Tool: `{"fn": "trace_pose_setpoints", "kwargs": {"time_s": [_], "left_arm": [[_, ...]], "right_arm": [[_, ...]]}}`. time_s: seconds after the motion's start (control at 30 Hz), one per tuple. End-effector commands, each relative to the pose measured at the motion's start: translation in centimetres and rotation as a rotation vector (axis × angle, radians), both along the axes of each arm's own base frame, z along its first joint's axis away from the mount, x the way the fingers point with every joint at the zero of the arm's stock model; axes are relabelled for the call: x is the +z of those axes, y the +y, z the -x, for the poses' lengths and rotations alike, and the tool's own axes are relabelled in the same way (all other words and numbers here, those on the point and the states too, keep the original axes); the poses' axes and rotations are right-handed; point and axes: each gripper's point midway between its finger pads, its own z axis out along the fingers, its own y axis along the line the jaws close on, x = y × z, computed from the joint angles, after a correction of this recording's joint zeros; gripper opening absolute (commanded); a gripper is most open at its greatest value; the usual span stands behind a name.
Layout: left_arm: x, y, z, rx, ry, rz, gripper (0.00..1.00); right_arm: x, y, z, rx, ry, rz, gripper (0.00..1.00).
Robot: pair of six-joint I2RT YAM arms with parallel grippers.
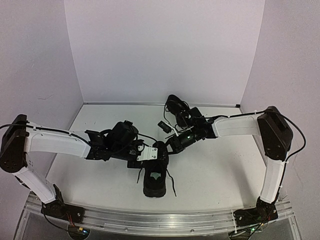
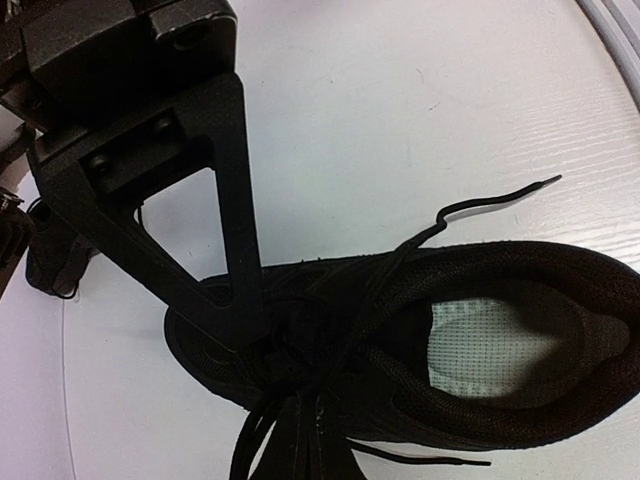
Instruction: Tie the shoes
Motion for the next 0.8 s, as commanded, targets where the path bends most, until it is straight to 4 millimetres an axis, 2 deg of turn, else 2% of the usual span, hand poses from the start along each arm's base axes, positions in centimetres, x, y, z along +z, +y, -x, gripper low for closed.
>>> {"fn": "trace_pose_setpoints", "kwargs": {"time_s": [0.0, 0.43, 0.77], "left_arm": [[2.3, -2.2, -1.1, 0.035, -0.006, 0.102, 0.00], [1.9, -3.8, -2.5, 0.099, 0.019, 0.168, 0.00], [1.0, -3.3, -3.5, 0.184, 0.048, 0.210, 0.00]], "right_arm": [[1.8, 0.6, -0.4, 0.007, -0.024, -0.038, 0.00], [2.6, 0.6, -0.1, 0.015, -0.018, -0.058, 0.00], [2.8, 0.5, 0.2, 0.016, -0.013, -0.065, 0.00]]}}
